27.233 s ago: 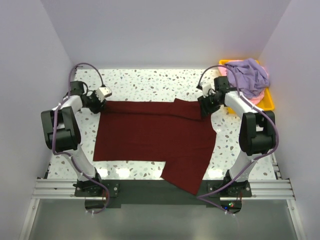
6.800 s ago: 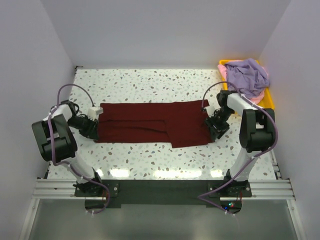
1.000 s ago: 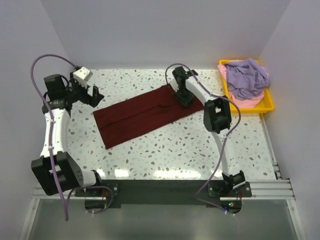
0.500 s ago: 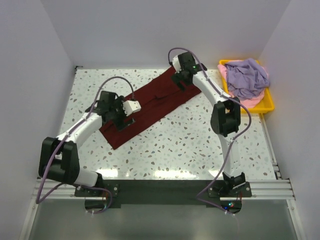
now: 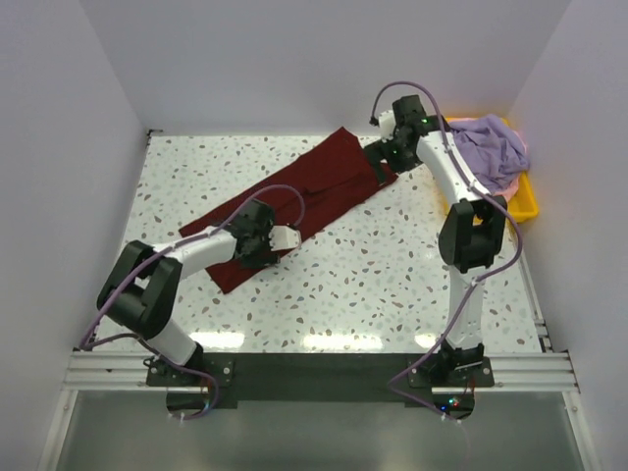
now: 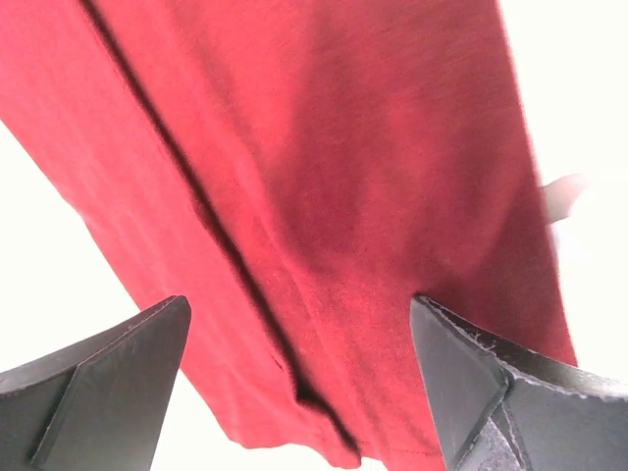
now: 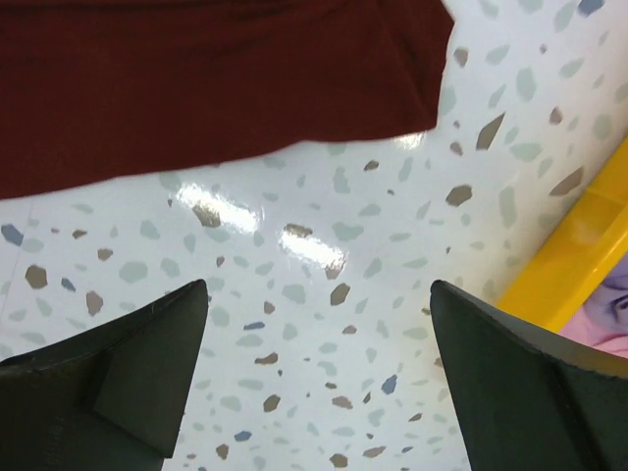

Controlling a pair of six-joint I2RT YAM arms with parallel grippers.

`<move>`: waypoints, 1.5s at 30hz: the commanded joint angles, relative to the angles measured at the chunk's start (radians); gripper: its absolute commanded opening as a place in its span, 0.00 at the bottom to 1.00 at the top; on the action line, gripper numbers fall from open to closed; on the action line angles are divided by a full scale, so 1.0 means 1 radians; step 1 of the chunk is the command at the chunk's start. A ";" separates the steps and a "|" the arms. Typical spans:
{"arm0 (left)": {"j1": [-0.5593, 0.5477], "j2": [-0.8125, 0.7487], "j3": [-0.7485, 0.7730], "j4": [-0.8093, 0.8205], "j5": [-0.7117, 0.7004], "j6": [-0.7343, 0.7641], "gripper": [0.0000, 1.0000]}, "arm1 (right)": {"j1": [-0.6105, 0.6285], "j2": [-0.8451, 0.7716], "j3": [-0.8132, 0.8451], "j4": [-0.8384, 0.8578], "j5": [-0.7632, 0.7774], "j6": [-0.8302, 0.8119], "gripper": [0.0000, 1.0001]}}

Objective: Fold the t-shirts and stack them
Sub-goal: Fold the tshirt

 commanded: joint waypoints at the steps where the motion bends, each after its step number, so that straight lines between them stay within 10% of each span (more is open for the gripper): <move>1: -0.111 0.032 -0.055 -0.065 -0.043 -0.017 1.00 | -0.048 -0.067 -0.024 -0.093 -0.119 0.045 0.99; 12: -0.675 0.144 0.377 -0.283 0.155 -0.477 1.00 | -0.104 -0.156 -0.125 -0.126 -0.213 0.022 0.99; 25: -0.281 -0.187 0.319 -0.062 0.275 -0.709 1.00 | -0.046 -0.176 -0.276 -0.052 -0.334 0.078 0.99; 34: -0.031 -0.104 0.376 -0.146 0.527 -0.794 1.00 | 0.109 -0.056 -0.307 0.044 -0.230 0.149 0.95; 40: 0.086 -0.090 0.348 -0.116 0.617 -0.856 1.00 | 0.109 0.072 -0.270 0.091 -0.153 0.152 0.85; 45: 0.109 -0.089 0.292 -0.080 0.638 -0.896 1.00 | 0.107 0.183 -0.125 0.110 -0.064 0.132 0.52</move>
